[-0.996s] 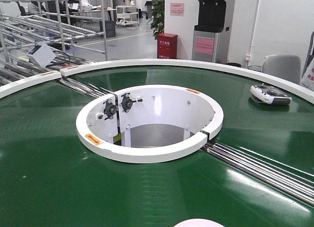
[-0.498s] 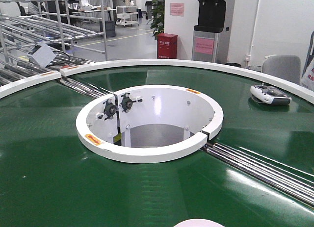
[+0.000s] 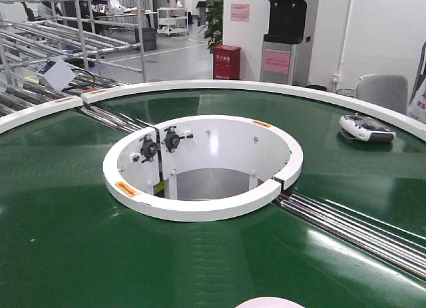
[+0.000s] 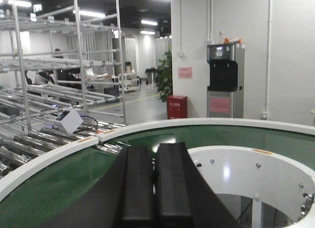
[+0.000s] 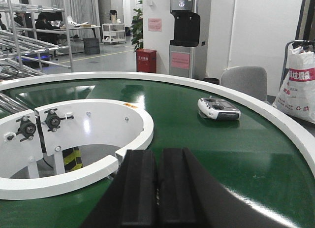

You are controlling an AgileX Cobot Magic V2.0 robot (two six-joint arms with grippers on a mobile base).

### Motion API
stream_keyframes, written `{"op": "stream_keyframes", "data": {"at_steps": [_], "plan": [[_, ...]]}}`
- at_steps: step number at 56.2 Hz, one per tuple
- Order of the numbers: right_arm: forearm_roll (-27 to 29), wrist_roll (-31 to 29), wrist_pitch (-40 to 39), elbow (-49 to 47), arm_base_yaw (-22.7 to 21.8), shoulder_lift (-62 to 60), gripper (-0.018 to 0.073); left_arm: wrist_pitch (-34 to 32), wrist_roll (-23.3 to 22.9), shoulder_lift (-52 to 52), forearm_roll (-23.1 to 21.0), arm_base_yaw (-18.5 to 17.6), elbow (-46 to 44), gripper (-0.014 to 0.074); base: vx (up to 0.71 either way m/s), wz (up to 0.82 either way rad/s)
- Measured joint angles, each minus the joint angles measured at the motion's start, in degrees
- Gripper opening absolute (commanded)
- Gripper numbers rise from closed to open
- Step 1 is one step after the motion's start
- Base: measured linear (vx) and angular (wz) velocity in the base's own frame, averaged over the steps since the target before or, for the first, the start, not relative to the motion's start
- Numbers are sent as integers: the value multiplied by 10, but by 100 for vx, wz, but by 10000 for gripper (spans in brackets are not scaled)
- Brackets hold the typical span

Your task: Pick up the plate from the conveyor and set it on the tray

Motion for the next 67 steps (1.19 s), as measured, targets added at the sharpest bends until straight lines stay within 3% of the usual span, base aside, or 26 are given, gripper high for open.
{"op": "stream_keyframes", "data": {"at_steps": [7, 16, 27, 39, 52, 67], "plan": [[-1, 0, 1, 0, 0, 0, 530, 9, 0, 0, 0, 0, 0, 433, 0, 0], [-2, 0, 0, 0, 12, 0, 677, 9, 0, 0, 0, -1, 0, 528, 0, 0], [-2, 0, 6, -1, 83, 4, 645, 35, 0, 0, 0, -27, -3, 524, 0, 0], [-2, 4, 164, -51, 147, 105, 573, 228, 0, 64, 0, -57, -42, 524, 0, 0], [-2, 14, 275, -86, 153, 294, 571, 373, 7, 252, -47, -75, -46, 524, 0, 0], [-5, 14, 277, -87, 168, 438, 571, 336, 34, 402, -86, -89, -11, 524, 0, 0]]}}
